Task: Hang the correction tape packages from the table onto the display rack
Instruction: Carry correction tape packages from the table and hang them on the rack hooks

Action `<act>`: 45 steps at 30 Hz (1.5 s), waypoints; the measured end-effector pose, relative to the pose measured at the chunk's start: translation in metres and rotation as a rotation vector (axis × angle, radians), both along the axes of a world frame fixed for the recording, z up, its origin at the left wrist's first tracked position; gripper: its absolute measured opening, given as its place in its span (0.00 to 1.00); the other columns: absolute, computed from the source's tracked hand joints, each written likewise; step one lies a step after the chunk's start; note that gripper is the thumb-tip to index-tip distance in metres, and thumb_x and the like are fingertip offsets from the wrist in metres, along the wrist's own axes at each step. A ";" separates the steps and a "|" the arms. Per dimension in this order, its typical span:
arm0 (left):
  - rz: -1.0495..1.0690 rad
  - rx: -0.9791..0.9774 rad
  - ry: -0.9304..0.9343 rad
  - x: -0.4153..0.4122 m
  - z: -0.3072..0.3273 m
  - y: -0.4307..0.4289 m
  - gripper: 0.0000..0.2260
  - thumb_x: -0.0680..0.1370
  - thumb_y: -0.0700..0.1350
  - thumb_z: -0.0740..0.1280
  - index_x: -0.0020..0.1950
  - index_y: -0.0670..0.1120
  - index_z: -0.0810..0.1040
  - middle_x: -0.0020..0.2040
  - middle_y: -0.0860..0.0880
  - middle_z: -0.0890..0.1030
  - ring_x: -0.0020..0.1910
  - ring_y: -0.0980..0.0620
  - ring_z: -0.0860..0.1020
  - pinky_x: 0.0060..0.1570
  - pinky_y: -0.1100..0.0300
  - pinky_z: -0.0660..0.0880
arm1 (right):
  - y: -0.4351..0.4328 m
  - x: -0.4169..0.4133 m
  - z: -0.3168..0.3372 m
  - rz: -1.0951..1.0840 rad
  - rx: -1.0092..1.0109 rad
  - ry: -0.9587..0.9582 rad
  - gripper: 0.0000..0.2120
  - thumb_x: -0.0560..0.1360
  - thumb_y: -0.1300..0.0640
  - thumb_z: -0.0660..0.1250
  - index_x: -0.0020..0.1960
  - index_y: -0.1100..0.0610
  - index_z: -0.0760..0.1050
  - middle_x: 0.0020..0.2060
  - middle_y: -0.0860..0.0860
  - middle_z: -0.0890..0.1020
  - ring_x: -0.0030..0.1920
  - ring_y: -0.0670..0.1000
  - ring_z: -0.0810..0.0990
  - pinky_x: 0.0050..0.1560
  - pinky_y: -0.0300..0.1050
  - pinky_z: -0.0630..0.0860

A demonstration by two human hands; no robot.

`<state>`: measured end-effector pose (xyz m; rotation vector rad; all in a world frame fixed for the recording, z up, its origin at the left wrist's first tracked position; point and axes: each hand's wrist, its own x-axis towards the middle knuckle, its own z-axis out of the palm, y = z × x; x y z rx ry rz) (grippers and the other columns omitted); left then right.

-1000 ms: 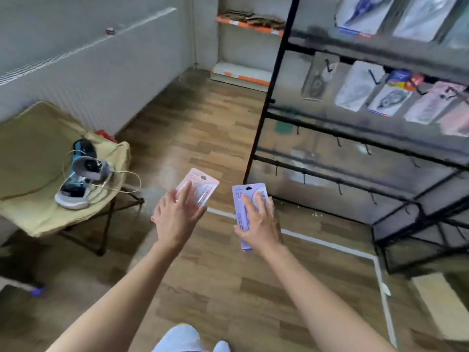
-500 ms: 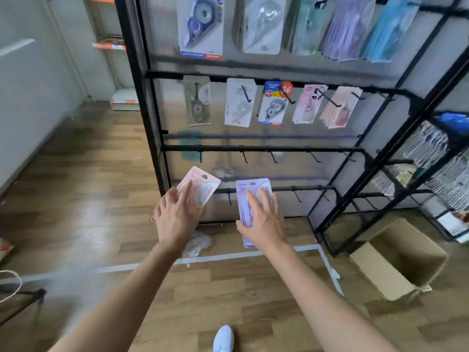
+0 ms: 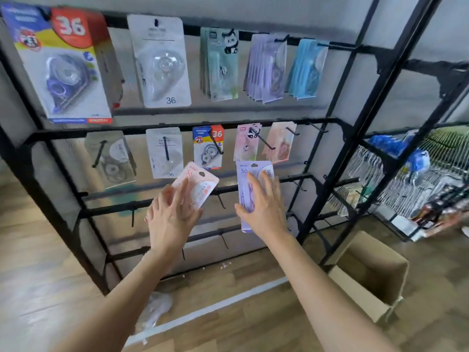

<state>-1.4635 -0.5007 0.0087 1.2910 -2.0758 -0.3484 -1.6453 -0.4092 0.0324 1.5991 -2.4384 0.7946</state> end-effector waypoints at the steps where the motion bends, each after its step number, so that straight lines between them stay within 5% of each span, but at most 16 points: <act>1: -0.013 -0.021 0.004 -0.011 0.003 -0.004 0.33 0.73 0.55 0.70 0.75 0.58 0.60 0.68 0.43 0.68 0.66 0.41 0.65 0.65 0.48 0.60 | -0.005 -0.014 0.007 0.000 -0.035 -0.005 0.35 0.72 0.46 0.68 0.75 0.53 0.59 0.73 0.56 0.58 0.74 0.62 0.52 0.72 0.56 0.56; 9: 0.041 -0.115 0.072 -0.092 0.034 -0.035 0.32 0.73 0.56 0.70 0.74 0.58 0.62 0.69 0.44 0.66 0.65 0.41 0.65 0.63 0.46 0.62 | -0.055 -0.113 0.080 0.056 -0.263 0.047 0.34 0.72 0.47 0.70 0.74 0.55 0.62 0.74 0.57 0.60 0.74 0.62 0.54 0.70 0.58 0.58; 21: 0.184 -0.180 0.121 -0.162 0.064 -0.064 0.32 0.73 0.58 0.68 0.75 0.57 0.61 0.70 0.42 0.65 0.67 0.41 0.64 0.65 0.43 0.63 | -0.127 -0.206 0.175 0.270 -0.473 0.186 0.36 0.74 0.46 0.69 0.76 0.55 0.58 0.75 0.57 0.56 0.76 0.62 0.49 0.74 0.53 0.43; 27: 0.242 -0.188 0.118 -0.176 0.068 -0.066 0.33 0.73 0.57 0.69 0.75 0.57 0.61 0.70 0.43 0.65 0.67 0.41 0.64 0.64 0.43 0.63 | -0.145 -0.213 0.175 0.283 -0.459 0.236 0.35 0.73 0.45 0.69 0.75 0.53 0.59 0.75 0.56 0.56 0.75 0.63 0.51 0.72 0.57 0.53; 45: 0.305 -0.235 0.108 -0.176 0.061 -0.062 0.32 0.71 0.56 0.71 0.73 0.54 0.66 0.67 0.41 0.69 0.65 0.39 0.67 0.62 0.42 0.64 | -0.194 -0.218 0.150 0.304 -0.375 0.168 0.45 0.69 0.45 0.72 0.77 0.53 0.50 0.77 0.58 0.46 0.76 0.63 0.44 0.73 0.59 0.51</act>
